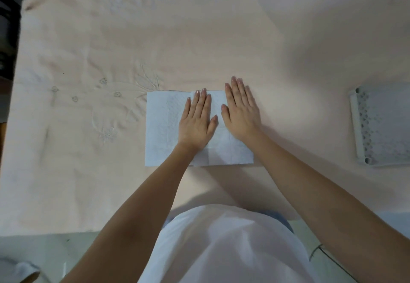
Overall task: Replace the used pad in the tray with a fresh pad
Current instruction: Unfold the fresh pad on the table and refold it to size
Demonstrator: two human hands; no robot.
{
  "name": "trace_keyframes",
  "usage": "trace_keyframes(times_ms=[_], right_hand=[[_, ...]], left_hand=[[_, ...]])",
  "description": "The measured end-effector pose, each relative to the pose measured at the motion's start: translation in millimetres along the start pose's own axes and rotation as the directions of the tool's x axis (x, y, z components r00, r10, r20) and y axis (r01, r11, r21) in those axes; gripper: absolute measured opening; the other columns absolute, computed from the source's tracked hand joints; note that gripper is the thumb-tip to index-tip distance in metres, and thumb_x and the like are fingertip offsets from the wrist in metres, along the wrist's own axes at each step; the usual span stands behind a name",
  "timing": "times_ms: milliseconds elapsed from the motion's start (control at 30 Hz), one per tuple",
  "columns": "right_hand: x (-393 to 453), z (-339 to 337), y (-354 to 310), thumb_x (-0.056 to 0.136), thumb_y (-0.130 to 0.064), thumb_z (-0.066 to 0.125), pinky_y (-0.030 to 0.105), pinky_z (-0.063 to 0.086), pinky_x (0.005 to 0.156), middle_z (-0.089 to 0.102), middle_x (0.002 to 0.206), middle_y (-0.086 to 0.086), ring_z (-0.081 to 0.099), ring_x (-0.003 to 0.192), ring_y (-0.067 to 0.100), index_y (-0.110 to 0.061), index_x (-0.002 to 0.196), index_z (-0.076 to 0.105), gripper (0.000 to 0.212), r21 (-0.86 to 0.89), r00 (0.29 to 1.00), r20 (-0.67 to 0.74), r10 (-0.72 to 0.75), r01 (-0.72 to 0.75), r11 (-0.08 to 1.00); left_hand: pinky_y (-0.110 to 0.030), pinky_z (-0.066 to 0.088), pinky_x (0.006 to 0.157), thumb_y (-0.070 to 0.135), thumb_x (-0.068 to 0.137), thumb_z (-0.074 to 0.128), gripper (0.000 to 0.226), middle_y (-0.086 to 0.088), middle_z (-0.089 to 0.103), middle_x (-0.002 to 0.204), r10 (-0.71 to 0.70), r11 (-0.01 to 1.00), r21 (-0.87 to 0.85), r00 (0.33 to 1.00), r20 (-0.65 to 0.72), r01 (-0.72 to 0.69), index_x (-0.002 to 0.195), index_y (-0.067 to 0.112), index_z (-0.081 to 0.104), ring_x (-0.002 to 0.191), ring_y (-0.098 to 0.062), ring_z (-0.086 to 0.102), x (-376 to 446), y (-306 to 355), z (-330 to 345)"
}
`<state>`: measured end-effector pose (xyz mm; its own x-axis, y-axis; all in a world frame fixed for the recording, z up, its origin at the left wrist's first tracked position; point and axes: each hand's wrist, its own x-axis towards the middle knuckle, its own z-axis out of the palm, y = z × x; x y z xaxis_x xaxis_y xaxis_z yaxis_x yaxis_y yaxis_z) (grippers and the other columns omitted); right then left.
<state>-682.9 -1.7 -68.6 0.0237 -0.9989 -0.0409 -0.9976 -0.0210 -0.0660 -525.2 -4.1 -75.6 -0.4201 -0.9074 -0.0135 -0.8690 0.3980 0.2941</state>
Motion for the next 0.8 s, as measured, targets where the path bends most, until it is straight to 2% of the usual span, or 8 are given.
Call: trace_keyframes(times_ms=[133, 300, 467, 633, 700, 800], right_hand=[[-11.4, 3.3, -19.5, 0.098, -0.032, 0.017, 0.043, 0.018, 0.118, 0.022, 0.156, 0.015, 0.017, 0.145, 0.027, -0.001, 0.147, 0.026, 0.059, 0.032, 0.999, -0.043, -0.022, 0.023, 0.999], [-15.0, 12.7, -13.4, 0.100, -0.031, 0.019, 0.042, 0.020, 0.118, 0.020, 0.157, 0.013, 0.016, 0.146, 0.024, -0.003, 0.149, 0.023, 0.056, 0.031, 0.999, -0.029, -0.045, 0.045, 0.998], [-20.1, 11.5, -0.7, 0.098, -0.031, 0.026, 0.042, 0.018, 0.117, 0.026, 0.155, 0.014, 0.022, 0.144, 0.023, -0.001, 0.147, 0.029, 0.057, 0.062, 0.990, -0.079, 0.119, -0.114, 0.991], [-22.4, 9.9, -2.1, 0.096, -0.032, 0.025, 0.042, 0.014, 0.119, 0.022, 0.156, 0.016, 0.019, 0.145, 0.023, 0.001, 0.147, 0.023, 0.061, 0.133, 0.963, -0.062, 0.261, -0.251, 0.959], [-23.6, 9.2, 0.6, 0.096, -0.030, 0.024, 0.041, 0.014, 0.119, 0.023, 0.155, 0.017, 0.020, 0.145, 0.024, 0.002, 0.147, 0.025, 0.060, 0.157, 0.966, -0.069, 0.250, -0.237, 0.959], [-33.6, 1.8, 12.5, 0.097, -0.027, 0.027, 0.045, 0.020, 0.117, 0.027, 0.153, 0.020, 0.023, 0.143, 0.030, 0.005, 0.145, 0.029, 0.057, 0.212, 0.953, -0.147, 0.266, -0.232, 0.949]], left_hand=[[-0.041, 0.012, 0.119, 0.035, 0.099, 0.022, 0.059, -0.015, 0.025, 0.155, 0.008, 1.000, 0.027, 1.000, -0.023, -0.007, 0.146, 0.001, 0.029, 0.145, -0.026, 0.019, -2.8, -0.1, 3.3], [-0.041, 0.013, 0.119, 0.031, 0.098, 0.021, 0.058, -0.015, 0.025, 0.154, 0.009, 0.999, 0.031, 1.000, -0.018, -0.008, 0.146, 0.000, 0.029, 0.145, -0.027, 0.020, -3.1, -0.2, 3.4], [-0.040, 0.012, 0.119, 0.036, 0.096, 0.024, 0.063, -0.014, 0.023, 0.155, -0.078, 0.997, 0.009, 0.996, -0.040, 0.078, 0.147, -0.001, 0.027, 0.146, -0.024, 0.017, -4.4, 1.8, 1.5], [-0.036, 0.003, 0.120, 0.042, 0.095, 0.021, 0.067, -0.010, 0.015, 0.158, -0.117, 0.993, -0.003, 0.993, 0.018, 0.117, 0.150, 0.003, 0.019, 0.147, -0.018, 0.007, -3.5, 3.3, -3.0], [-0.031, -0.002, 0.120, 0.045, 0.094, 0.017, 0.068, -0.006, 0.011, 0.159, -0.125, 0.990, -0.065, 0.991, 0.048, 0.128, 0.151, 0.008, 0.017, 0.147, -0.014, 0.003, -1.4, -0.2, -11.0], [-0.034, 0.005, 0.120, 0.048, 0.095, 0.017, 0.069, -0.007, 0.017, 0.158, -0.032, 0.993, -0.115, 0.999, 0.015, 0.034, 0.150, 0.007, 0.021, 0.147, -0.019, 0.010, -9.1, -10.7, -26.6]])
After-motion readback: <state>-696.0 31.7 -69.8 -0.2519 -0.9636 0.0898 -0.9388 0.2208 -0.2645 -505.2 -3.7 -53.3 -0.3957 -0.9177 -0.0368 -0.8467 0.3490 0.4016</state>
